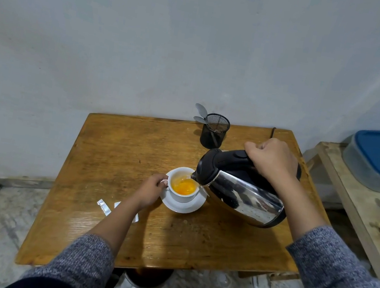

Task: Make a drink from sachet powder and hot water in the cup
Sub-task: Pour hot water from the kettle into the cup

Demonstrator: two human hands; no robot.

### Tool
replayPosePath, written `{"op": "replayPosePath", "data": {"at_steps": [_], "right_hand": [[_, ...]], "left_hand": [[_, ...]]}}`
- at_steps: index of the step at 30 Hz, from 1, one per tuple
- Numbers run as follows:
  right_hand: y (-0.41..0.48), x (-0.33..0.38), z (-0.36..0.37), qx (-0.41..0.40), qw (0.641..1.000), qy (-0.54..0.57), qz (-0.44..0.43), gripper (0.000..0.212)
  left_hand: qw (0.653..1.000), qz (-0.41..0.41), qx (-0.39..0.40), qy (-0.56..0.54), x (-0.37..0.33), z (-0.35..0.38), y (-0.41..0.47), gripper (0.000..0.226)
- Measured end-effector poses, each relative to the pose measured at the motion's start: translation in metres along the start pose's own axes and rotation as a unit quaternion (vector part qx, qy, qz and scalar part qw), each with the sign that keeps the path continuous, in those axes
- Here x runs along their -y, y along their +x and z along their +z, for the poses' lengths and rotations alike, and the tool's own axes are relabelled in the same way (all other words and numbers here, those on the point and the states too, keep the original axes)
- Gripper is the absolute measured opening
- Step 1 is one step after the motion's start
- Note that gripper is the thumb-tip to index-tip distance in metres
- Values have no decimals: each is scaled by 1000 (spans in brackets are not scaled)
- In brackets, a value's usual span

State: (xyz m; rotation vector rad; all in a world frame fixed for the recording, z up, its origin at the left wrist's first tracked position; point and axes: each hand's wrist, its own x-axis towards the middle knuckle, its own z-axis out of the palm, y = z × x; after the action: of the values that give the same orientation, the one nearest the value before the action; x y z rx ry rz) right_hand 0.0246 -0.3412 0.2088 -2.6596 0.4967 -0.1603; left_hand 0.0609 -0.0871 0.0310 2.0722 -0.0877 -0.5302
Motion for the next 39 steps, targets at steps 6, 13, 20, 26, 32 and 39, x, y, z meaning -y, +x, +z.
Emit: {"op": "replayPosePath", "data": {"at_steps": [6, 13, 20, 26, 32, 39], "right_hand": [[-3, -1, -2, 0, 1000, -1, 4, 49], [-5, 0, -4, -1, 1000, 2, 9, 50], [-5, -1, -2, -4, 1000, -1, 5, 50], [-5, -2, -1, -6, 1000, 2, -1, 49], [-3, -1, 2, -3, 1000, 0, 1, 47], [-1, -2, 5, -3, 1000, -4, -9, 47]], "left_hand": [[1000, 9, 0, -1, 0, 0, -1, 24], [1000, 9, 0, -9, -4, 0, -4, 25], [999, 30, -11, -4, -5, 1, -5, 22], [1000, 24, -11, -1, -7, 1, -6, 22], [1000, 18, -13, -1, -7, 3, -6, 22], [1000, 10, -7, -1, -3, 2, -3, 24]]}}
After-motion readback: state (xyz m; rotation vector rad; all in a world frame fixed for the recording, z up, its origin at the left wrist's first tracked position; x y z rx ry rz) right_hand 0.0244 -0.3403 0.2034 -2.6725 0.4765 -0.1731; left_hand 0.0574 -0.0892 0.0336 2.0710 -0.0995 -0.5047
